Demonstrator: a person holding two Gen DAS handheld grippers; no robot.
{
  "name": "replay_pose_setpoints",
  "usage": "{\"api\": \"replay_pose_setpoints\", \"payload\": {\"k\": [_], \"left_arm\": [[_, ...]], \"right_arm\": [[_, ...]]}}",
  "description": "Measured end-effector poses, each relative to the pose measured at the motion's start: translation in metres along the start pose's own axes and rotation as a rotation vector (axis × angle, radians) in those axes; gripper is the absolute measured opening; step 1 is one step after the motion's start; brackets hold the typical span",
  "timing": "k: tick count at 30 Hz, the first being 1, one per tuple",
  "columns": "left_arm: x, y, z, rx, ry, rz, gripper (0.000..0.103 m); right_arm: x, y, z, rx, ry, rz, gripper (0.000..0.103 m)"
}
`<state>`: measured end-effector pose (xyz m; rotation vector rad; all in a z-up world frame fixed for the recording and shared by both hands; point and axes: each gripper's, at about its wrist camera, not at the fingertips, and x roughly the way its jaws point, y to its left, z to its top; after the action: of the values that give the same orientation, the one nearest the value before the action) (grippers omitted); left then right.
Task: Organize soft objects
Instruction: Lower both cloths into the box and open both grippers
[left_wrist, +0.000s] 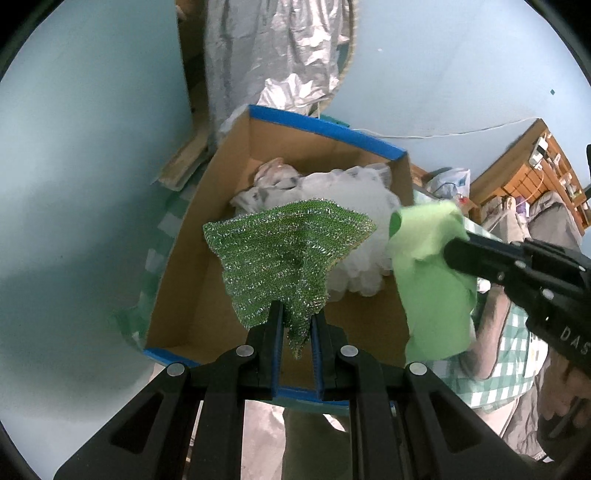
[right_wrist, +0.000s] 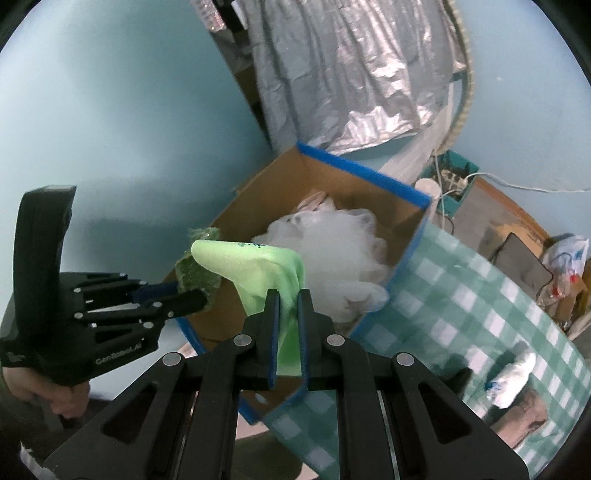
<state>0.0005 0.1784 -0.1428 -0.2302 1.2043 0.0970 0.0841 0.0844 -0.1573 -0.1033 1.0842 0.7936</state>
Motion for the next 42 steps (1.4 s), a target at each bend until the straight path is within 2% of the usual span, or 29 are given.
{"api": "replay_pose_setpoints", "payload": {"k": [13,15,16,17,18,19,20,21,22,31,42], "left_arm": [[0.032,0.027,-0.008,-0.046,0.053,0.003,0.015],[0.033,0.027,-0.01,-0.038,0.058,0.015,0.017],[0.034,0.028,-0.011,-0.036,0.061,0.018,0.021],[0.034,0.029,-0.012,-0.036,0.061,0.018,0.027],[0.033,0.03,-0.012,-0.037,0.059,0.016,0.031],[0.032,0.031,-0.013,-0.039,0.052,0.015,0.039],[0.029,0.031,-0.014,-0.038,0.04,0.016,0.047],[0.028,0.031,-0.014,-0.036,0.034,0.02,0.051],[0.026,0.032,-0.014,-0.034,0.028,0.03,0.056],[0.012,0.031,-0.012,-0.038,0.002,0.031,0.056],[-0.011,0.006,-0.009,0.017,-0.04,0.012,0.056]], "right_arm": [[0.046,0.012,-0.009,0.012,0.101,0.003,0.01],[0.045,0.011,-0.009,0.017,0.1,0.001,0.011],[0.045,0.011,-0.009,0.02,0.1,-0.003,0.012],[0.044,0.01,-0.008,0.026,0.099,-0.008,0.017],[0.043,0.009,-0.008,0.031,0.097,-0.011,0.031],[0.041,0.009,-0.007,0.035,0.091,-0.015,0.039],[0.039,0.009,-0.007,0.036,0.082,-0.018,0.052],[0.036,0.009,-0.007,0.034,0.072,-0.022,0.054],[0.035,0.008,-0.006,0.034,0.067,-0.021,0.054],[0.015,0.002,-0.003,0.061,0.037,-0.035,0.054],[-0.015,-0.018,-0.015,0.096,0.008,-0.068,0.056]]}}
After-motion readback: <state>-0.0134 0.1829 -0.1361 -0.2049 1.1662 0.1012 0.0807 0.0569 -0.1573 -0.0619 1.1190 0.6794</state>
